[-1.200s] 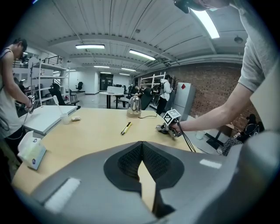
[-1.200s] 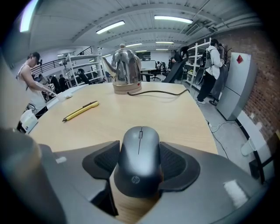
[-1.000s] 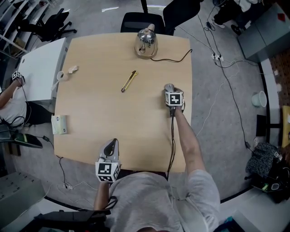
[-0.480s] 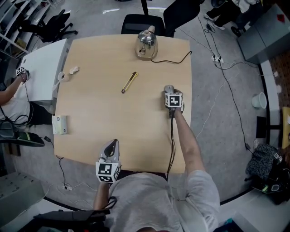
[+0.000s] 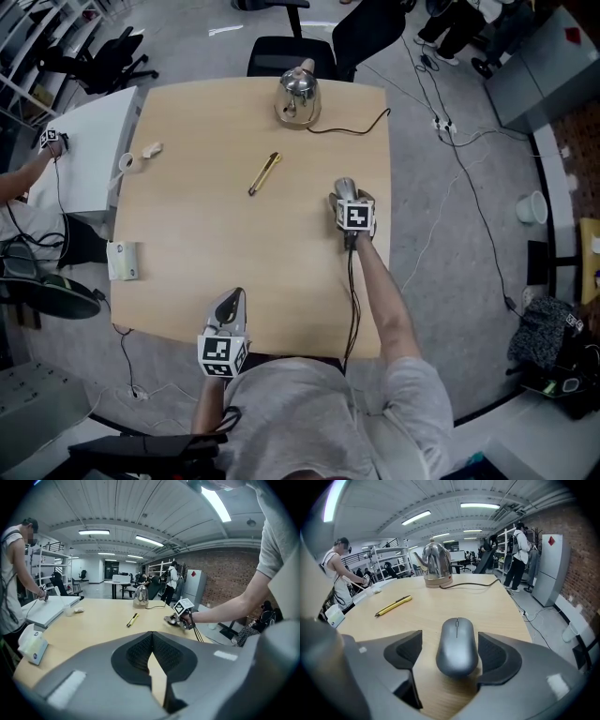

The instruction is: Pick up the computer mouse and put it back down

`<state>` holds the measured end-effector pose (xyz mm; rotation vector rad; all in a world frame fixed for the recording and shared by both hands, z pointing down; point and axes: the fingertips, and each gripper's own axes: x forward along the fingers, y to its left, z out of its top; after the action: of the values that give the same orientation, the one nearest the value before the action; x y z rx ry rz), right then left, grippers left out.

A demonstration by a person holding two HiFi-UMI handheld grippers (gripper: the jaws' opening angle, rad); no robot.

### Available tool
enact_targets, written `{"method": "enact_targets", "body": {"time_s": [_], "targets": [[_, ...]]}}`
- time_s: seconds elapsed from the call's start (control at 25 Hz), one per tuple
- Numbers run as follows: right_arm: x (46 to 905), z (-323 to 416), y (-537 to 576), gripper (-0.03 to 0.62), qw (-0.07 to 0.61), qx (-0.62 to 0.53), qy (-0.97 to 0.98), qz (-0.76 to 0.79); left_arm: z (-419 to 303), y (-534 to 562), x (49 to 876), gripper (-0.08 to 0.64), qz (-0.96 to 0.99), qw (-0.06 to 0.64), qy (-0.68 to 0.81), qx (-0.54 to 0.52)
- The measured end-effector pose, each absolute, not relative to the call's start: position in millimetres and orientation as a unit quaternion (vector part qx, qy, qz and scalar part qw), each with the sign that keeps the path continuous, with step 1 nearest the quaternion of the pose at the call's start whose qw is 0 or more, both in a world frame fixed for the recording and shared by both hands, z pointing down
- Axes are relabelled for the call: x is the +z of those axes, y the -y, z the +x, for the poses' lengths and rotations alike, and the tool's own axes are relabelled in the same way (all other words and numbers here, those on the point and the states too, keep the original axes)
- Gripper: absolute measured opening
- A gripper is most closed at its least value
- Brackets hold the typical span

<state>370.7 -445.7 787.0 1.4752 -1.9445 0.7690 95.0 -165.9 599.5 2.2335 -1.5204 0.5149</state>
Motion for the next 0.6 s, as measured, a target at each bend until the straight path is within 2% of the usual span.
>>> {"method": "enact_targets", "body": {"time_s": [0.08, 0.2, 0.36, 0.6], "targets": [[781.7, 371.0, 441.0, 0.369, 0.281, 0.281, 0.73, 0.556, 95.7, 165.4, 597.2, 0.02, 0.799, 0.191, 0.54, 0.182], [772.7, 373.7, 431.4, 0.32, 0.271, 0.272, 0.731, 0.565, 94.6, 163.8, 593.8, 0.02, 0.801, 0.187, 0.54, 0.177], [757.6, 369.2, 415.3, 0.211, 0.258, 0.263, 0.74, 0.563, 91.2, 161.5, 585.1, 0.02, 0.802, 0.179, 0.544, 0.17], [724.4, 352.3, 389.4, 0.141, 0.239, 0.238, 0.754, 0.564, 90.9, 155.0, 572.9, 0.02, 0.812, 0.167, 0.537, 0.159]]}}
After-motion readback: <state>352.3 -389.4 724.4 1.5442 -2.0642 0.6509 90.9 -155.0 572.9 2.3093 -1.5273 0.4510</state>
